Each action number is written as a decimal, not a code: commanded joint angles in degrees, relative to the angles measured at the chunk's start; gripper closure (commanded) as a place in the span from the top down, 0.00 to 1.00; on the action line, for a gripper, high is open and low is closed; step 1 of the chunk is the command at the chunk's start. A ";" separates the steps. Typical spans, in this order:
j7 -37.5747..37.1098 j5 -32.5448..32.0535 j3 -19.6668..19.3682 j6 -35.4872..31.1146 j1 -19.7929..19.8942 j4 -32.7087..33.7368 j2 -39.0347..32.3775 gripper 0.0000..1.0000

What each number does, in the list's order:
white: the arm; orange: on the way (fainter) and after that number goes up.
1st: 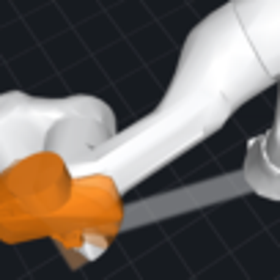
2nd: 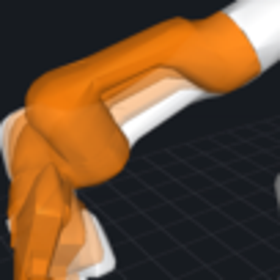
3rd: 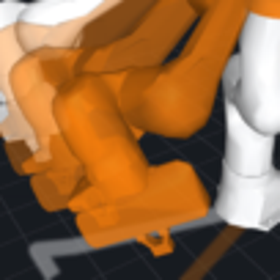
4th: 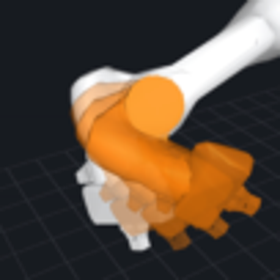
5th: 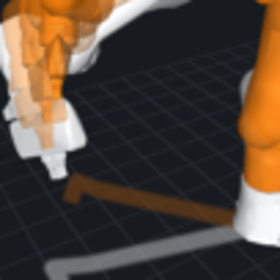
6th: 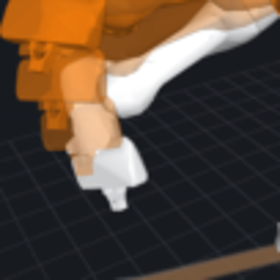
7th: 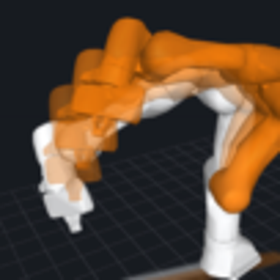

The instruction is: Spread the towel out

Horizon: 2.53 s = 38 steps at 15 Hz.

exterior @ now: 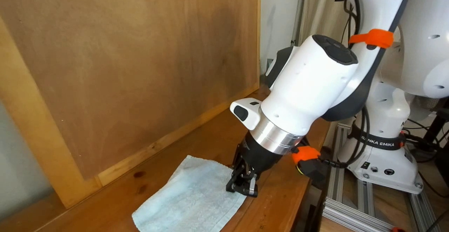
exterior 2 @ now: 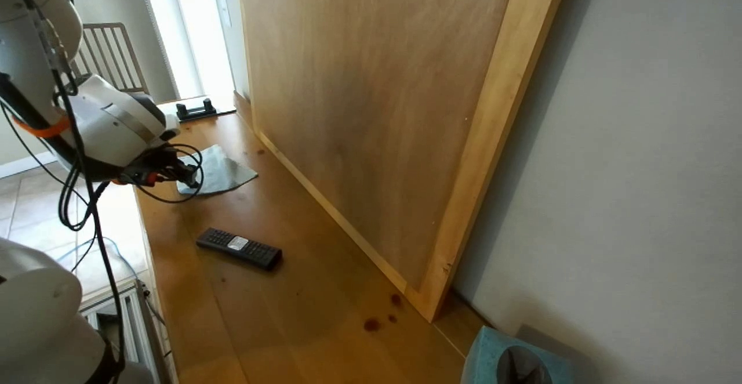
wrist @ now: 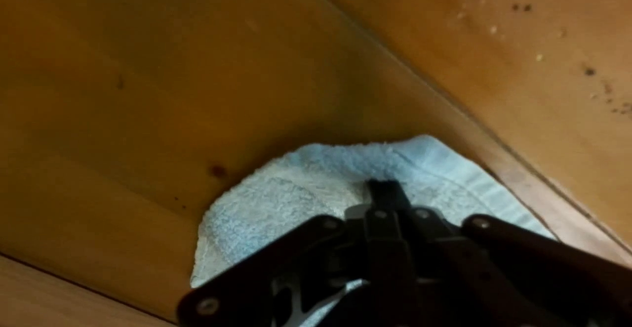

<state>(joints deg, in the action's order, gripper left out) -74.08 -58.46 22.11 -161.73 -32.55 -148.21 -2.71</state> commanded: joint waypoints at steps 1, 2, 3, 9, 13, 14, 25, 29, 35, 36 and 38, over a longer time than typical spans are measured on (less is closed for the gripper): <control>8.64 15.62 3.85 5.91 0.24 -5.44 2.47 0.00; 11.16 20.00 4.63 7.82 -0.03 -5.56 3.24 0.00; 13.74 24.36 5.38 9.90 -0.33 -5.60 3.93 0.00; 24.76 35.97 7.91 18.12 -0.25 -3.90 9.16 0.27; 24.88 30.97 9.35 22.20 0.62 -1.28 12.54 0.54; 24.52 29.12 9.75 22.24 1.14 -0.50 13.30 0.60; -8.63 -9.37 11.05 16.04 15.54 5.98 6.74 0.63; -16.56 -13.81 10.18 12.15 16.34 7.37 -0.05 0.33; -18.55 -12.36 9.50 7.47 15.96 9.64 -6.97 0.00; -18.63 -12.26 9.49 6.96 15.89 9.92 -7.63 0.00; -18.52 -11.67 9.51 6.26 15.92 10.32 -8.72 0.00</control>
<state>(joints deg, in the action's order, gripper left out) -91.22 -69.66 32.01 -153.39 -16.83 -139.47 -8.77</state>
